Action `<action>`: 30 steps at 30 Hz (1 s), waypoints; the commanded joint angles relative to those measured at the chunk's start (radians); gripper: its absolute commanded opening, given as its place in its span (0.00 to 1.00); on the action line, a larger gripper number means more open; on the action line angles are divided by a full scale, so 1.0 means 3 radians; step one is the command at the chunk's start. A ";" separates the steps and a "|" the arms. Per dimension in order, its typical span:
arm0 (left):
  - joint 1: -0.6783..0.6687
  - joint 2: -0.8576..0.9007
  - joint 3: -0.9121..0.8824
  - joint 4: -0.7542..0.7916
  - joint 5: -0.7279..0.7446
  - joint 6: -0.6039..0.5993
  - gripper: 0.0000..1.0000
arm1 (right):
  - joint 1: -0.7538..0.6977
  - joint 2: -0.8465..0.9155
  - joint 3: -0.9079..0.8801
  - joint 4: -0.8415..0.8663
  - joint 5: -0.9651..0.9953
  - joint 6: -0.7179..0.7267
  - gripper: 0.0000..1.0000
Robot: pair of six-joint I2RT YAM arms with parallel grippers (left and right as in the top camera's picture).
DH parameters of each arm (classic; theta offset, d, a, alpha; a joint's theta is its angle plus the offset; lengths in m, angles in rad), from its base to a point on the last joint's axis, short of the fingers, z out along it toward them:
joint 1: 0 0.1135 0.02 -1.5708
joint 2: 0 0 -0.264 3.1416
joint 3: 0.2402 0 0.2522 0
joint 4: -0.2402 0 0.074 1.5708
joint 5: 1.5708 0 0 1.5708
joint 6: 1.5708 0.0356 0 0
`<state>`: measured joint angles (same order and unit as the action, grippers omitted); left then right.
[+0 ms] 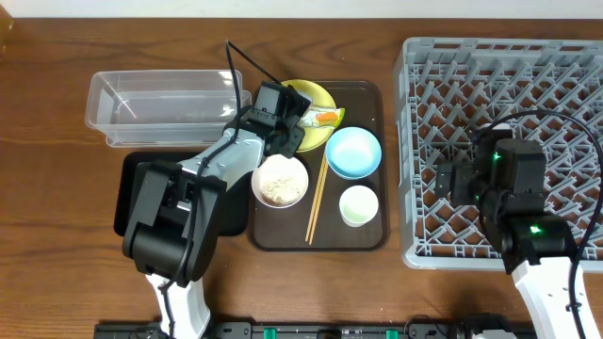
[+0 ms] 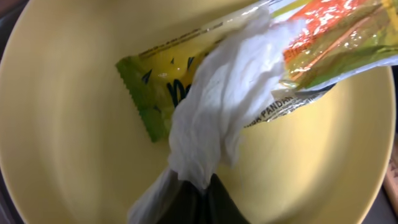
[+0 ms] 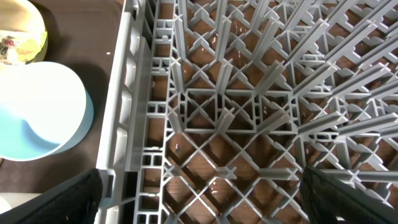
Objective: Sort waste into correct bins and load items into the dishwasher rack
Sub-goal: 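Carry the tissue with the left gripper and drop it into the clear bin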
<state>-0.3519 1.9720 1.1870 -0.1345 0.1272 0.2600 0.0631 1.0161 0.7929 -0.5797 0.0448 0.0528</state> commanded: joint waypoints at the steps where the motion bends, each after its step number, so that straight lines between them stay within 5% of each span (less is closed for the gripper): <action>1: -0.0003 -0.0239 0.0071 -0.0048 -0.0017 -0.0047 0.06 | 0.0053 -0.0020 0.0074 -0.0001 -0.0003 0.0046 0.99; 10: 0.0146 -0.0938 0.0071 -0.0237 -0.0525 -0.0575 0.06 | 0.0053 -0.0020 0.0074 0.0000 -0.0003 0.0046 0.99; 21: 0.0973 -0.1012 0.0036 -0.0320 -0.0563 -0.2519 0.08 | 0.0053 -0.0020 0.0074 0.0000 -0.0003 0.0046 0.99; 24: 0.1067 -0.1011 0.0033 -0.0360 -0.0546 -0.2731 0.34 | 0.0053 -0.0020 0.0074 0.0000 -0.0003 0.0046 0.99; 26: 0.1076 -0.1011 0.0033 -0.0364 -0.0538 -0.2728 0.39 | 0.0053 -0.0020 0.0074 0.0000 -0.0004 0.0046 0.99; 28: 0.1066 -0.1013 0.0034 -0.0360 -0.0524 -0.2656 0.59 | 0.0053 -0.0020 0.0074 0.0000 -0.0003 0.0046 0.99; 30: 0.1040 -0.1020 0.0034 -0.0291 -0.0327 -0.2360 0.63 | 0.0053 -0.0020 0.0074 0.0000 -0.0003 0.0046 0.99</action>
<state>-0.0303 1.6646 1.1919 -0.2333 -0.0212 -0.4885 0.0631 1.0161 0.7929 -0.5797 0.0448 0.0528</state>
